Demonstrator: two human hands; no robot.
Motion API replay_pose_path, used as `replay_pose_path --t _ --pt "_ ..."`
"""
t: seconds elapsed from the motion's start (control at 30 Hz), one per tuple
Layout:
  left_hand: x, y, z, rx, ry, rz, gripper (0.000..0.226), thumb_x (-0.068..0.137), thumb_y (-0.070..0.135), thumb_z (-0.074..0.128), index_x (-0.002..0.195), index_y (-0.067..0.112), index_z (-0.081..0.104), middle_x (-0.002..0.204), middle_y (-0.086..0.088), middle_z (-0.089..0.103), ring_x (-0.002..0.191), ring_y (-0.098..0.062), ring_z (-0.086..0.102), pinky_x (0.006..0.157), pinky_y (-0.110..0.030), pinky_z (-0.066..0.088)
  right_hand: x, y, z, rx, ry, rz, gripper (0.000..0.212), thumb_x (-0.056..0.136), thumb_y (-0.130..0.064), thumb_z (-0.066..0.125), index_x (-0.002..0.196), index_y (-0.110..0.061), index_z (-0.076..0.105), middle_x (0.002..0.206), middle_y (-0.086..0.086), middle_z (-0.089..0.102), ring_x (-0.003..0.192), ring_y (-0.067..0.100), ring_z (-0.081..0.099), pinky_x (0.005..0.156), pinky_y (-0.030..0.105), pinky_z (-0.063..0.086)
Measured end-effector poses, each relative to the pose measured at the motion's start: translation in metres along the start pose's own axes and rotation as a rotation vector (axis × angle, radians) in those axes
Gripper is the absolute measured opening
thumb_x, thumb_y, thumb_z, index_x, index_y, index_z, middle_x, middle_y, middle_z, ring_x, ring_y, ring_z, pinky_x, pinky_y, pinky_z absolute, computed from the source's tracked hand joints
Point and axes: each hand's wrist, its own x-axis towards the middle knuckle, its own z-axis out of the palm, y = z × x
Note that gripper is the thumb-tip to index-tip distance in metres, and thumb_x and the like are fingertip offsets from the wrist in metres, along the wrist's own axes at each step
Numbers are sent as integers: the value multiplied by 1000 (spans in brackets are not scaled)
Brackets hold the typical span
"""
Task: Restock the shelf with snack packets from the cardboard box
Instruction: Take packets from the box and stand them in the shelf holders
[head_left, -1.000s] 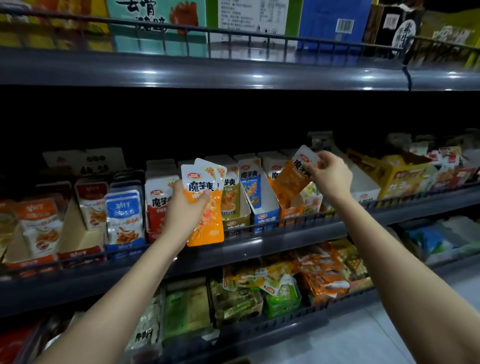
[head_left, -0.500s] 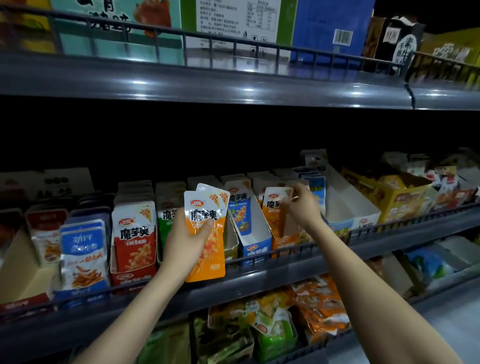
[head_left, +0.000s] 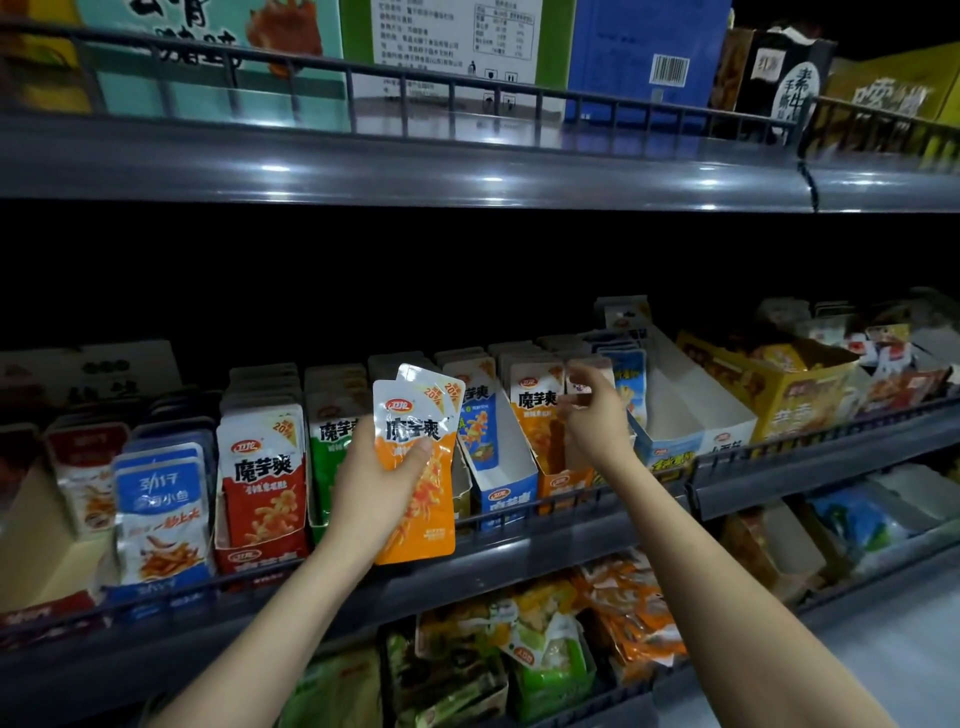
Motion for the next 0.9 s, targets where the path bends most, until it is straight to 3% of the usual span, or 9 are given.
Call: replay_pose_path --t 0.1,0.2,0.23,0.3,0.4,0.6,0.7,0.8,0.9 --pt "-1 1 2 23 11 -6 59 88 35 62 139 14 39 135 3 50 124 -19 47 97 -35 42 -17 -17 -6 23 18 -21 34 93 -7 57 127 -10 53 114 -2 58 86 3 58 71 8 47" --pt "-2 3 7 32 -2 -25 65 85 42 64 138 13 41 134 5 51 122 -17 48 100 -39 43 -45 -40 -5 294 -246 48 32 93 -19 59 124 -14 52 101 -3 61 83 12 63 66 15 53" --pt "-3 3 9 32 -15 -27 61 84 43 65 133 13 45 128 2 57 117 -20 54 95 -41 47 -54 -49 -4 364 -340 78 34 92 -23 60 124 -14 52 101 1 62 86 15 65 67 19 55" --pt "-8 6 13 32 -44 -17 40 83 37 67 116 18 52 105 8 63 100 -16 62 77 -29 52 -66 -60 0 454 -472 123 32 92 -27 61 121 -13 55 95 3 67 80 13 66 66 26 55" --pt "-13 12 18 71 -80 22 30 83 33 70 107 26 53 89 15 62 82 -5 62 63 -19 47 -77 -67 4 556 -545 149 22 92 -22 61 109 -8 62 87 -1 72 71 11 65 59 29 49" --pt "-14 13 18 227 -143 71 29 83 46 65 103 29 53 89 20 58 81 0 59 71 -28 54 -76 -64 -17 620 -465 161 9 92 -11 59 101 -10 63 89 0 74 74 12 69 56 21 50" --pt "-10 2 14 410 -58 136 35 85 49 61 108 23 57 101 11 61 91 -10 60 82 -32 52 -61 -59 -45 594 -243 89 12 92 -12 58 104 -12 61 98 1 72 80 9 70 56 16 51" --pt "-6 -12 12 592 51 134 44 88 48 57 118 15 58 114 -2 60 105 -19 56 92 -32 44 -41 -48 -65 554 -15 -8 9 93 -15 58 102 -17 60 97 -3 71 84 9 70 64 21 56" --pt "-6 -22 16 671 80 103 52 89 46 57 126 10 55 121 -9 57 109 -24 54 91 -34 43 -24 -33 -62 489 53 -29 13 93 -16 59 105 -12 59 97 -1 69 87 13 69 69 26 57"
